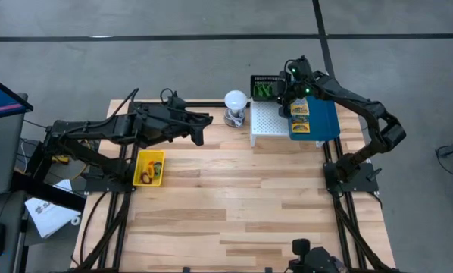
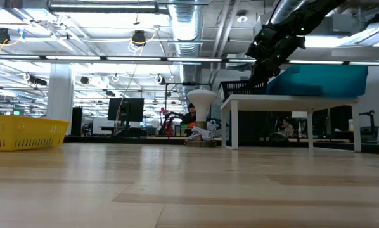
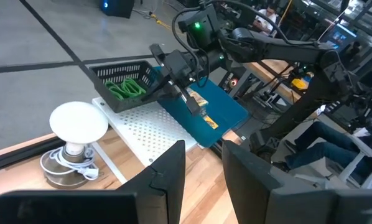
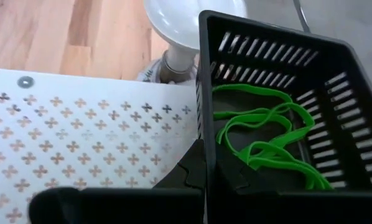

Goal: Pick & Place Office Desk Supplies
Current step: Put the black bin on the shelf

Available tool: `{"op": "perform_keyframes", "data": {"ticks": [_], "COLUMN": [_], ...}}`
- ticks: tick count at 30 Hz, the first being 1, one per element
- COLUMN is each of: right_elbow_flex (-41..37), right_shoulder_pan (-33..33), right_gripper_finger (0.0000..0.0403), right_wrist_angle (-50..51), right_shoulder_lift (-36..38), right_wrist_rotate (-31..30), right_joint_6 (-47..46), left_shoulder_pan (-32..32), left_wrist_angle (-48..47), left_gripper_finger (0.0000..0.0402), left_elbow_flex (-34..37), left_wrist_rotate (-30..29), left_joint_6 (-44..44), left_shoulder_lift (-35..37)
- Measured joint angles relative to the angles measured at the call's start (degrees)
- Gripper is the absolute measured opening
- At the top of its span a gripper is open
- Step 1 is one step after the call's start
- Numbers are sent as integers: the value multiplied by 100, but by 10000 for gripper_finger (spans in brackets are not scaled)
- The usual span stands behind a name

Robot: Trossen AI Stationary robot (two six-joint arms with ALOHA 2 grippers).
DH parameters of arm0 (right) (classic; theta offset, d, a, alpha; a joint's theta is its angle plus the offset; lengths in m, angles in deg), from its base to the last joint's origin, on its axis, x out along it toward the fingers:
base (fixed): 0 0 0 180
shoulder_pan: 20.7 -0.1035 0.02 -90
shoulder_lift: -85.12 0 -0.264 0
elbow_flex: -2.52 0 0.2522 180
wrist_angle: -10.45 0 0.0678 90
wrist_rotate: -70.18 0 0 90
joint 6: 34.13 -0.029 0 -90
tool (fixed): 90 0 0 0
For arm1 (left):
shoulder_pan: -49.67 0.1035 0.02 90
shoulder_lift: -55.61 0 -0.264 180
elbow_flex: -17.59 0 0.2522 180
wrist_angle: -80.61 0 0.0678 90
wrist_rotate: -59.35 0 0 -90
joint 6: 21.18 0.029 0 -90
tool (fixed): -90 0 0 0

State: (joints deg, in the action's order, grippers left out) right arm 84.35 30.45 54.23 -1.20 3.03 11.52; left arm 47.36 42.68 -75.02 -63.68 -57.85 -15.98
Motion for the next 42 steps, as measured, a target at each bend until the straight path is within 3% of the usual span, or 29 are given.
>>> {"op": "perform_keyframes", "data": {"ticks": [17,29,42], "right_elbow_flex": [0,0,2], "right_shoulder_pan": [7,7,-2], "right_gripper_finger": [1,60,66], "right_wrist_angle": [166,164,116], "right_shoulder_lift": [0,0,0], "right_wrist_rotate": [109,83,71], "right_joint_6": [-20,-219,-320], "left_shoulder_pan": [2,0,-107], "left_wrist_angle": [18,17,14], "left_gripper_finger": [102,102,102], "left_elbow_flex": [0,-2,-2], "left_wrist_rotate": [2,4,9], "left_joint_6": [-2,2,30], "left_shoulder_lift": [0,0,0]}}
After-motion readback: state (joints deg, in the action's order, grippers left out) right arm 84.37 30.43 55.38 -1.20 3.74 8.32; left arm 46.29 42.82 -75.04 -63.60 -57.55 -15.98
